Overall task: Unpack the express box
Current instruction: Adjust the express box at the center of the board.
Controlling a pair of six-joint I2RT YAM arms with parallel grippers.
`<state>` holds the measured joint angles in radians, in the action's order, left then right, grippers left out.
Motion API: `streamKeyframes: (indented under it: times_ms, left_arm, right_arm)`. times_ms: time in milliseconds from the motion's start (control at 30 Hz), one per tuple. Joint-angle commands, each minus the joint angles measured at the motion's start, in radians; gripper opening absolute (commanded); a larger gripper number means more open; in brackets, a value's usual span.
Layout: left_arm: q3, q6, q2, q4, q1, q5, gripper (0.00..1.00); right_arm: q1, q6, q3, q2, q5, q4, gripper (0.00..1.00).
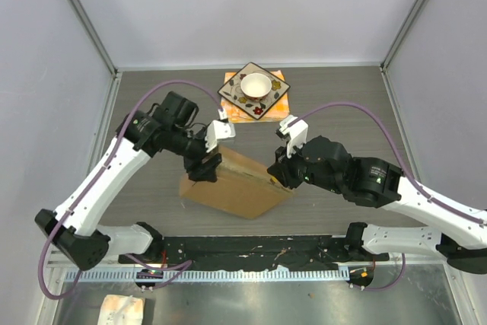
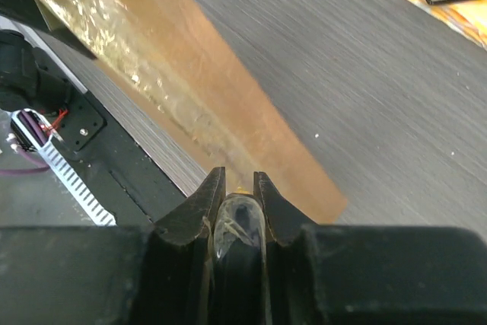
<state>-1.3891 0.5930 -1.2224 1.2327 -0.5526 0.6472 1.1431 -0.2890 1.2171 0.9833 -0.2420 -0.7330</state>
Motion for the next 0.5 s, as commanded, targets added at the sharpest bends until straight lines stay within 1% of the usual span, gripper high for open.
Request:
streamKeyframes:
  times_ms: [0, 67, 100, 167, 200, 267, 300, 367, 400, 433, 467]
  left_arm:
    - [-0.207, -0.225, -0.084, 0.026, -0.108, -0.277, 0.00]
    - [-0.292, -0.252, -0.106, 0.059, -0.136, -0.339, 0.00]
    - [-0.310, -0.257, -0.118, 0.062, -0.165, -0.357, 0.00]
    - [-0.353, -0.260, -0.126, 0.063, -0.205, -0.455, 0.00]
    - [-0.366, -0.254, -0.138, 0.067, -0.245, -0.495, 0.00]
    - [-0.402, -0.237, -0.155, 0.092, -0.265, -0.570, 0.00]
    - [-0.410, -0.230, -0.175, 0.103, -0.276, -0.578, 0.01]
    - [-0.433, -0.217, -0.210, 0.161, -0.305, -0.635, 0.05]
    - [-0.445, -0.205, -0.238, 0.191, -0.344, -0.636, 0.06]
    - [-0.461, -0.199, -0.290, 0.244, -0.363, -0.673, 0.08]
    - [-0.484, -0.196, -0.320, 0.264, -0.375, -0.676, 0.09]
  right_arm:
    - [-0.003, -0.050, -0.042, -0.080, -0.046, 0.009, 0.01]
    - [-0.003, -0.056, -0.071, -0.104, -0.048, 0.020, 0.01]
    - [-0.003, -0.059, -0.080, -0.107, -0.049, 0.023, 0.01]
    - [-0.003, -0.064, -0.106, -0.110, -0.052, 0.027, 0.01]
    - [-0.003, -0.065, -0.114, -0.115, -0.057, 0.027, 0.01]
    - [-0.005, -0.068, -0.129, -0.123, -0.072, 0.030, 0.01]
    - [-0.005, -0.067, -0.134, -0.141, -0.089, 0.029, 0.01]
    - [-0.003, -0.065, -0.137, -0.167, -0.115, 0.037, 0.01]
    - [-0.003, -0.061, -0.145, -0.202, -0.126, 0.043, 0.01]
    - [-0.003, -0.056, -0.152, -0.228, -0.144, 0.056, 0.01]
    - [-0.005, -0.055, -0.163, -0.250, -0.154, 0.090, 0.01]
